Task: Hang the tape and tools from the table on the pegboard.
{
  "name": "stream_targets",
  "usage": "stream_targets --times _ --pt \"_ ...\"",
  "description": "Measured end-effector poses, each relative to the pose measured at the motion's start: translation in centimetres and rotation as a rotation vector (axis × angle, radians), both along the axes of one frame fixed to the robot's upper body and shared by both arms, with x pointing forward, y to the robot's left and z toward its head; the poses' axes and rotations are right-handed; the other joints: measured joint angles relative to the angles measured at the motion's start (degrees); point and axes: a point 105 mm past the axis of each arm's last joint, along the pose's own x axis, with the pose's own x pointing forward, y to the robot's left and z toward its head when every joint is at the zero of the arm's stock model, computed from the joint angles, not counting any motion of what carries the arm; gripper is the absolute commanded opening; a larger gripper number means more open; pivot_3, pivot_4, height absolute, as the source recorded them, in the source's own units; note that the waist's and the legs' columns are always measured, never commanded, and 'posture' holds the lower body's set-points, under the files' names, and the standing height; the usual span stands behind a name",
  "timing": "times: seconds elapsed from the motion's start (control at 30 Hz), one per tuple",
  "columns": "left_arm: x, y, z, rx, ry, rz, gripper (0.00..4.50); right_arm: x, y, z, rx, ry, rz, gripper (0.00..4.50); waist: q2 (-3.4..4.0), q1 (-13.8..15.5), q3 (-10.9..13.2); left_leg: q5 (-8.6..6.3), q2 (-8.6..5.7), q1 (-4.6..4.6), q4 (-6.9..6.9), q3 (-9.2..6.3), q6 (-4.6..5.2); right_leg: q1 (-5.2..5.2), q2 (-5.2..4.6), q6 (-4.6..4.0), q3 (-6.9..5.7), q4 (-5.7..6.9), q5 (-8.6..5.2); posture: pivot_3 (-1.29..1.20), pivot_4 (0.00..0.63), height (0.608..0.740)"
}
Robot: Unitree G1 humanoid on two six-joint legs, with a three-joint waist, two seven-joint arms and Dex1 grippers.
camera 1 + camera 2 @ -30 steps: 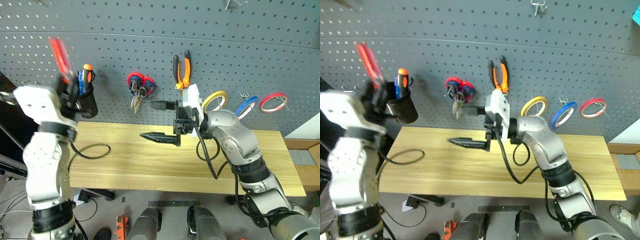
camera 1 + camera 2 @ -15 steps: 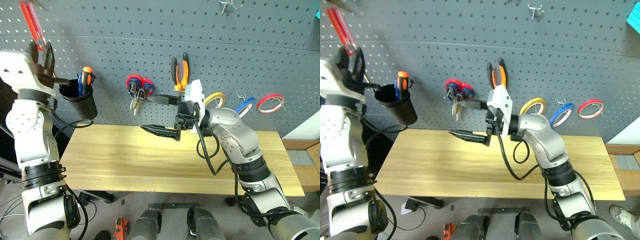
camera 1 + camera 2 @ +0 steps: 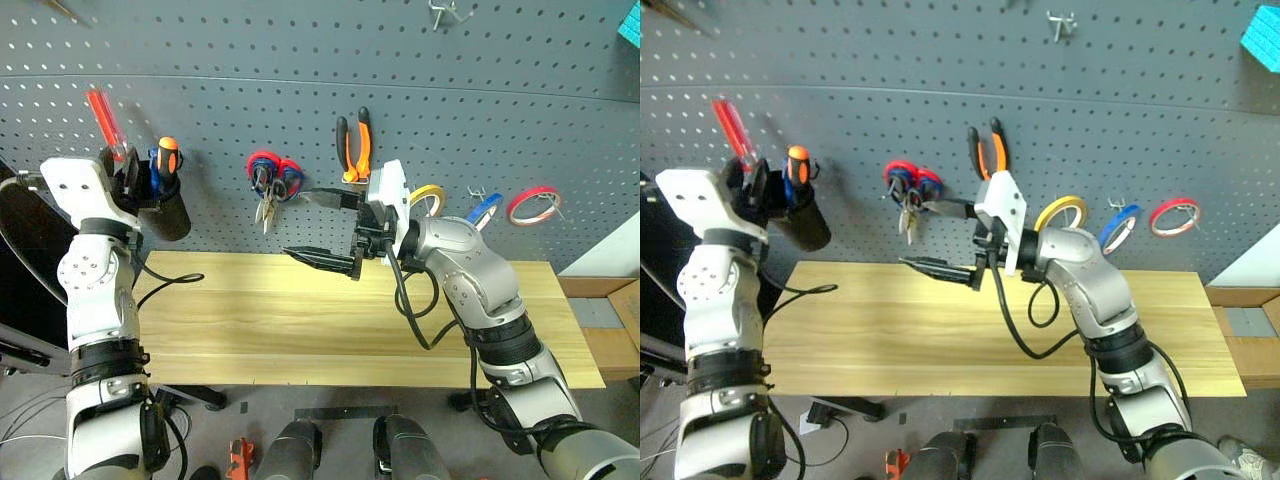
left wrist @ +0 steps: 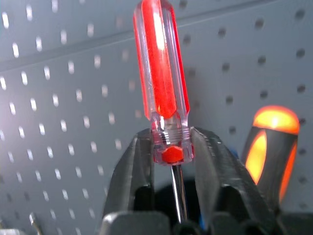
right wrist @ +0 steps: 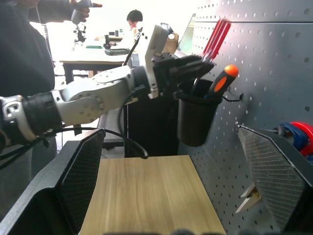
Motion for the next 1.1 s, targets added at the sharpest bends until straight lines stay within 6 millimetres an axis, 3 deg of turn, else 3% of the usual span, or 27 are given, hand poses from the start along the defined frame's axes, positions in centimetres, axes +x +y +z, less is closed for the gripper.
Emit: stream_targets --times 0.2,0.37,0.5,0.57,0.67,0.9,1.1 --pt "-2.6 0.7 0.1 -0.072 -0.011 -0.03 4.48 -0.3 0.1 -0.3 -0.01 0.005 0.021 4.5 -0.01 -0.1 -0.1 -0.01 0.0 -0.01 0.01 0.02 0.01 0.0 -0.02 0.0 0.06 -0.02 0.0 0.07 0.121 0.74" --pt "-9.3 -3.7 -4.5 -0.19 0.206 -0.43 4.48 -0.4 -0.7 -1.3 -0.039 0.026 0.018 4.5 0.05 -1.2 -0.2 -0.02 0.14 0.01 -0.09 0.05 0.04 -0.01 0.0 -0.1 0.19 -0.08 -0.05 0.08 0.131 0.74" --pt "-11.4 -3.5 -4.1 -0.296 0.219 -0.499 4.48 -0.7 -1.0 -1.9 -0.05 0.058 0.034 4.5 0.12 -0.2 -0.2 -0.09 0.28 0.33 -0.11 -0.18 0.15 0.2 0.18 -0.28 -0.01 -0.12 0.03 0.09 0.147 0.74" --pt "-12.1 -3.9 -5.4 -0.255 0.322 -0.51 4.48 -1.0 -1.6 -3.0 -0.063 0.091 0.039 4.5 0.24 0.3 -0.2 -0.17 0.25 0.94 -0.14 -0.14 0.27 0.87 0.2 -0.28 0.03 -0.26 0.01 0.09 0.147 0.74" --pt "-11.9 -5.1 -10.3 -0.154 0.535 -0.467 4.48 -0.2 -3.4 -6.0 -0.116 0.174 -0.037 4.5 0.65 0.8 -0.3 -0.31 0.01 1.47 -0.14 -0.03 0.52 1.48 0.11 -0.04 0.09 -0.37 -0.43 0.07 0.152 0.74" --pt "-8.2 -5.6 -13.6 -0.091 0.546 -0.252 4.48 2.6 -7.3 -11.6 -0.127 0.326 -0.351 4.5 0.65 0.7 -0.9 -0.21 0.02 1.42 -0.18 -0.02 0.26 1.45 0.0 -0.15 0.11 -0.17 -0.17 0.02 0.116 0.74" --pt "-7.7 -6.1 -17.6 -0.088 0.635 -0.221 4.48 2.6 -11.1 -14.7 -0.164 0.386 -0.515 4.5 0.73 0.1 -1.8 -0.23 0.2 1.13 -0.21 0.15 0.12 1.09 0.14 -0.16 0.12 -0.18 -0.17 -0.01 0.077 0.74"
